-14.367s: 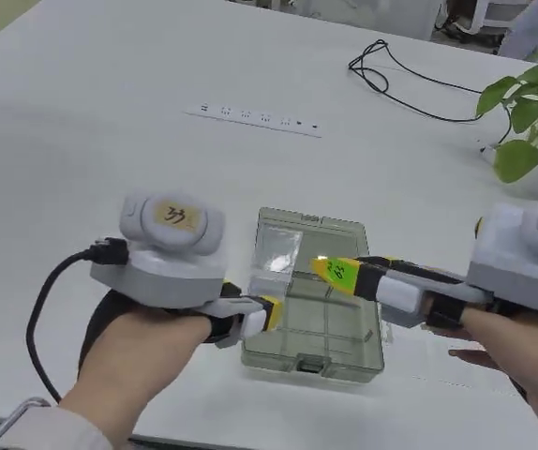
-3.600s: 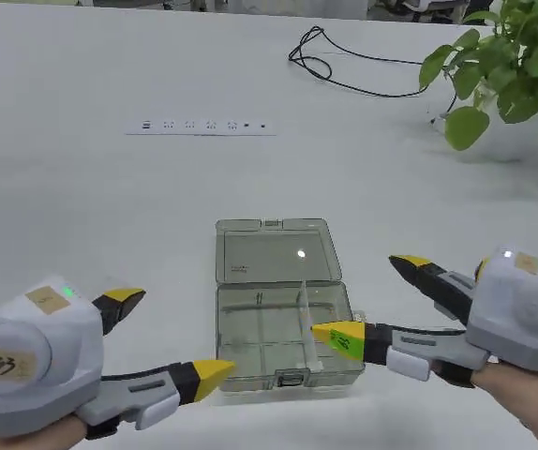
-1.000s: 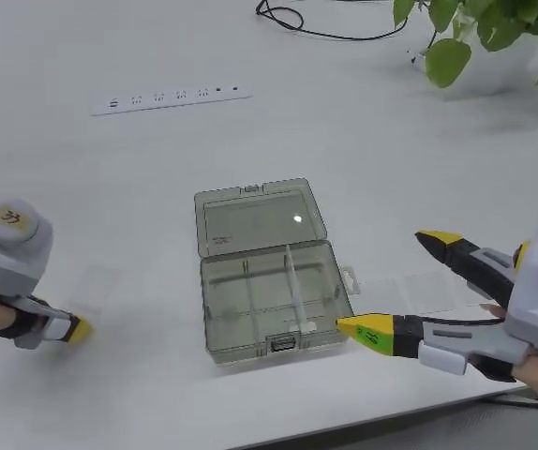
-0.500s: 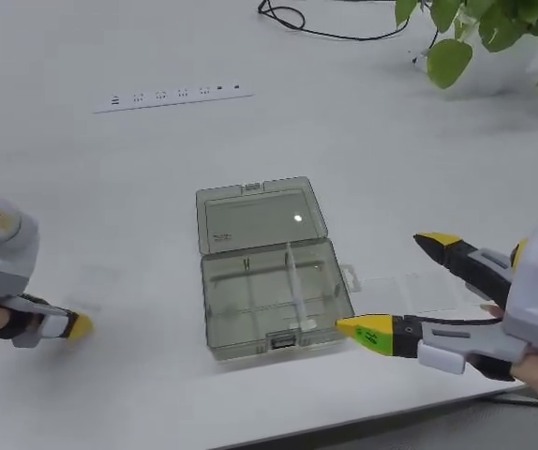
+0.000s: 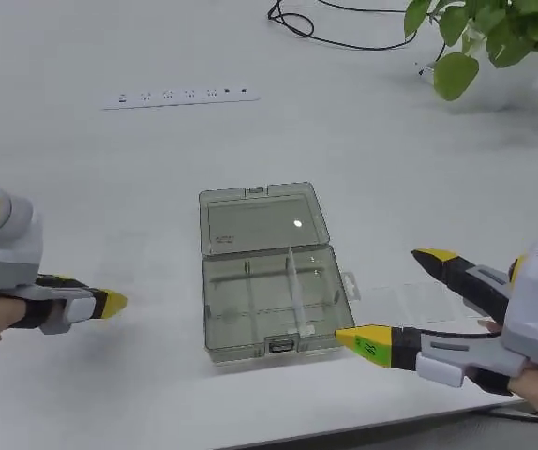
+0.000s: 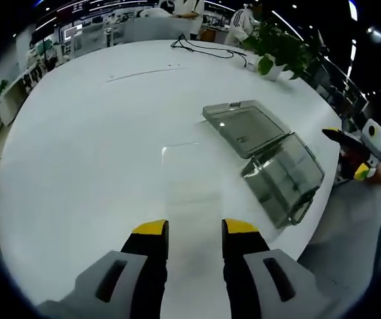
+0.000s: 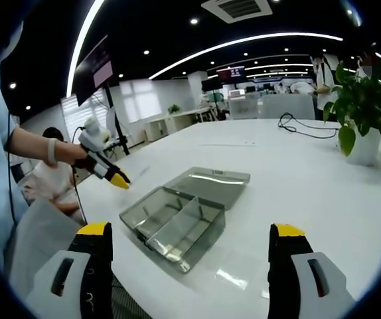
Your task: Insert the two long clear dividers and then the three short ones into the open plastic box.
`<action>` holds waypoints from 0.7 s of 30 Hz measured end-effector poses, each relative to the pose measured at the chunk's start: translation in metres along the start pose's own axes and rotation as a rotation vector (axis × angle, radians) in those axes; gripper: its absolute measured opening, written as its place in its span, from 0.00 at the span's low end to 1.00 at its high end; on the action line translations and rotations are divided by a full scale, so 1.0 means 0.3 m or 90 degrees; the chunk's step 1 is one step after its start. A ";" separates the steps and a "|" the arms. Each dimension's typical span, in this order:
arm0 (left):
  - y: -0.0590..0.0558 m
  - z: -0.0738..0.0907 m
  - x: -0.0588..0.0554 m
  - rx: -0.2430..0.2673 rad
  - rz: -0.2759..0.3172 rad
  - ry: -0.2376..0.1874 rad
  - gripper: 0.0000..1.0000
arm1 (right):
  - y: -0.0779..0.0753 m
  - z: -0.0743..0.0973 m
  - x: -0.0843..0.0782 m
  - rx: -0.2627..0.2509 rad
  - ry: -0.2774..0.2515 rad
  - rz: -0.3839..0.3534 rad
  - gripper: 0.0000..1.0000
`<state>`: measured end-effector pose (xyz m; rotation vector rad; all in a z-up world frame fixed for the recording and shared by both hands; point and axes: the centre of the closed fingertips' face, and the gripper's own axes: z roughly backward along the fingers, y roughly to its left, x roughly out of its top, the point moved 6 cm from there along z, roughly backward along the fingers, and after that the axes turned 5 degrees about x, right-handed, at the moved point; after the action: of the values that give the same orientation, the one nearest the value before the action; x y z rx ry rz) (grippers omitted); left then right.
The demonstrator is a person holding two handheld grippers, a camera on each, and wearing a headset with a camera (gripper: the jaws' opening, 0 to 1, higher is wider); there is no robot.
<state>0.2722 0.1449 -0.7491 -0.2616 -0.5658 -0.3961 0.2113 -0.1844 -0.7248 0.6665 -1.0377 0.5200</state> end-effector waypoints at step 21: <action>-0.226 -0.015 0.086 -0.085 0.070 -0.121 0.30 | 0.002 -0.061 0.009 0.020 0.058 -0.021 0.91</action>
<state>0.2648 0.0753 -0.7293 -0.4597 -0.7085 -0.3050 0.2231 -0.1705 -0.7284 0.6806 -0.9325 0.5345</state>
